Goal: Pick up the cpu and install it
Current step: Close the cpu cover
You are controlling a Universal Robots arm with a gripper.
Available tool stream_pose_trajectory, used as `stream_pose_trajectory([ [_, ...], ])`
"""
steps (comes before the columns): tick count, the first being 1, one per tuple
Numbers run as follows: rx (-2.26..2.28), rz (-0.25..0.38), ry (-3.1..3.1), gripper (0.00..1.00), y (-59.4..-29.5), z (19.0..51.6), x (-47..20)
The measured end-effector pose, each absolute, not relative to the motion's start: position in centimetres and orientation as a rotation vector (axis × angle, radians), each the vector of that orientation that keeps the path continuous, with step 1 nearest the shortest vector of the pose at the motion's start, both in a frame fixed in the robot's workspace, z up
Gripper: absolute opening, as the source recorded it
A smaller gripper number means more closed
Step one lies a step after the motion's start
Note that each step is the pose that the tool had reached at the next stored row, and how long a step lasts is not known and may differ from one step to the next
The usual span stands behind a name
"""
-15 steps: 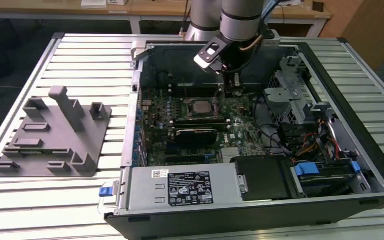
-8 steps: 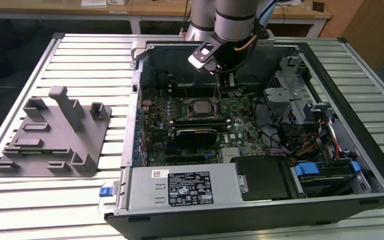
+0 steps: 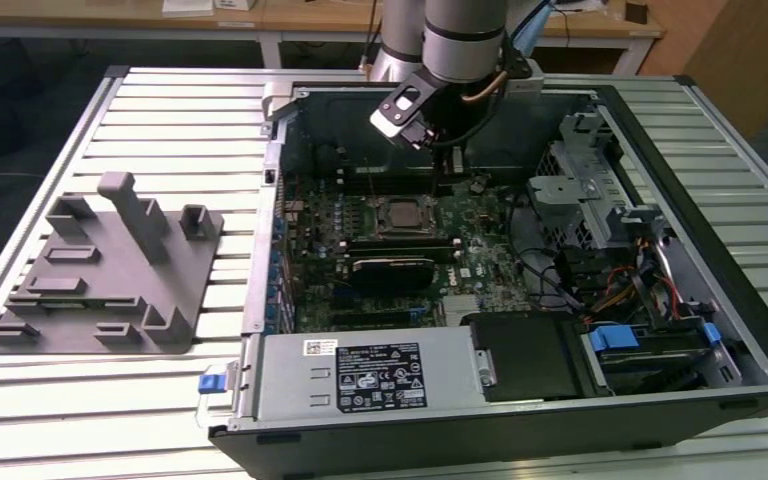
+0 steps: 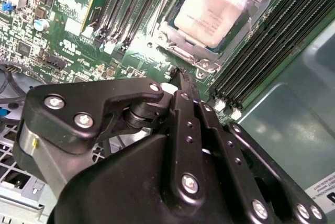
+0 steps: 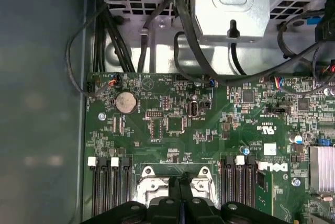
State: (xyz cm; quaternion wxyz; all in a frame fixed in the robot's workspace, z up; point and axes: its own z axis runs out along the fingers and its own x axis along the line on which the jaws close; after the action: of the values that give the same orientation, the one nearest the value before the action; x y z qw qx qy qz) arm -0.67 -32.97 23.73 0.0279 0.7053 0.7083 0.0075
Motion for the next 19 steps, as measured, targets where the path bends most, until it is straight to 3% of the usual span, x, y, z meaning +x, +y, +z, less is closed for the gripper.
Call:
stream_pose_trajectory([
  [7, 2.192, -0.010, 2.202, 0.11, -32.97, 23.69, -0.63],
  [19, 2.193, -0.012, 2.203, 0.11, -32.99, 23.30, -1.38],
])
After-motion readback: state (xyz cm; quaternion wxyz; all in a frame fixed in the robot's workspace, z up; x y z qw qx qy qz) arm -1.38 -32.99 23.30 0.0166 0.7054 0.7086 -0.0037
